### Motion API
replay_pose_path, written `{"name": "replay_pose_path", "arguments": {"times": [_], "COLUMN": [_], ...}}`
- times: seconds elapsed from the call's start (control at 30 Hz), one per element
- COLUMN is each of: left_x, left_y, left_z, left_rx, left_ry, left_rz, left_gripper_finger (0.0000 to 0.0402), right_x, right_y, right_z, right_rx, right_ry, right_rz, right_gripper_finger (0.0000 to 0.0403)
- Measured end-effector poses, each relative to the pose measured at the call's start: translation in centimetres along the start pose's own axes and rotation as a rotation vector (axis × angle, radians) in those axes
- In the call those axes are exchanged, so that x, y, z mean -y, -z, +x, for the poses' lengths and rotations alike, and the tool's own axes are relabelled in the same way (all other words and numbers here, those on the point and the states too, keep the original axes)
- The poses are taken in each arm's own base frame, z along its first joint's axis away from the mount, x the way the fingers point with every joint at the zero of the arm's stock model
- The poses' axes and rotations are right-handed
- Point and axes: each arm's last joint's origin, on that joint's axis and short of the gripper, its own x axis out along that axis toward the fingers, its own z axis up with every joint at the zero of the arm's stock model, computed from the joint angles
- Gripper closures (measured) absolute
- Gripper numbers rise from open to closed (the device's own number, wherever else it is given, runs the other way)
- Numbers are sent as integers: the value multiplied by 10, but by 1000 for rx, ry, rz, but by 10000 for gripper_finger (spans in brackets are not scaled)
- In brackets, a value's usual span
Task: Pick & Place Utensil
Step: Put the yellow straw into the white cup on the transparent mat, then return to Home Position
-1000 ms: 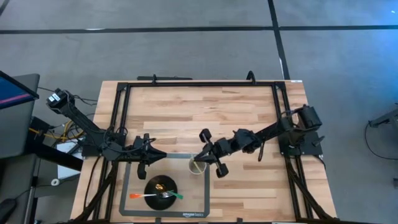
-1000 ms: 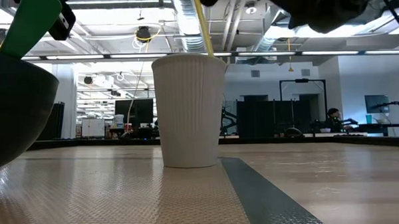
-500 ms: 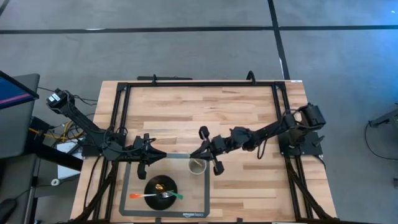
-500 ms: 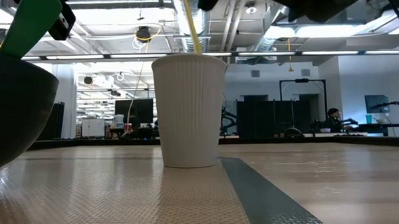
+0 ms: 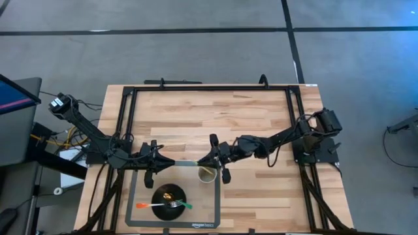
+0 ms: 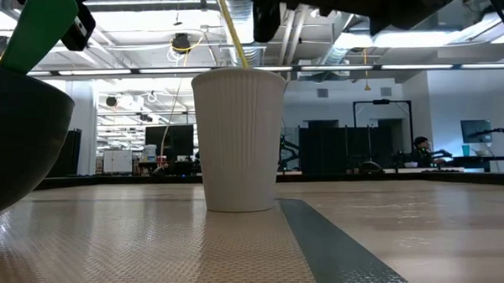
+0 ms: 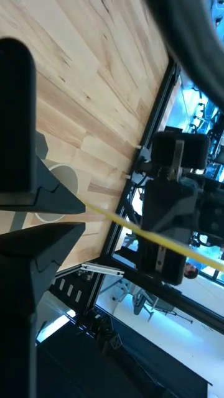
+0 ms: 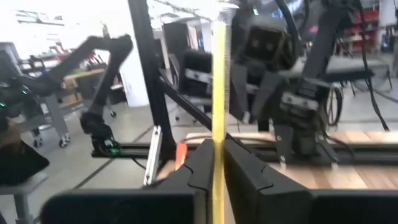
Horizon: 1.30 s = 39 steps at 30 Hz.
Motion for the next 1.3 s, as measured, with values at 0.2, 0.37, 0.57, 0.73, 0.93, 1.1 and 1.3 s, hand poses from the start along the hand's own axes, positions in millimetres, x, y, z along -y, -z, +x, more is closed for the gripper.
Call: {"name": "replay_pose_path", "arguments": {"times": [0.2, 0.37, 0.57, 0.73, 0.93, 1.1, 1.3], "left_x": [0, 0, 0, 0, -1, -9, -31], "left_y": [0, 0, 0, -1, -14, -35, -42], "left_z": [0, 0, 0, 0, -11, -29, -54], "left_rx": [0, 0, 1, 3, 58, 143, 88], "left_ry": [0, 0, 1, 2, 39, 46, 44], "left_rz": [0, 0, -2, -1, 195, 315, 350], "left_gripper_finger": [369, 369, 369, 369, 369, 369, 369], "right_x": [5, 4, -3, -16, -31, -34, -30], "right_y": [5, -2, -34, -70, -108, -122, -103], "right_z": [0, -1, -15, -45, -94, -128, -146], "right_rx": [-47, -4, 3, -83, -175, -244, -318], "right_ry": [48, 36, 31, 24, 11, 72, 281], "right_rz": [5, 2, -19, -83, -93, -98, -136], "right_gripper_finger": [334, 317, 319, 327, 329, 329, 329]}}
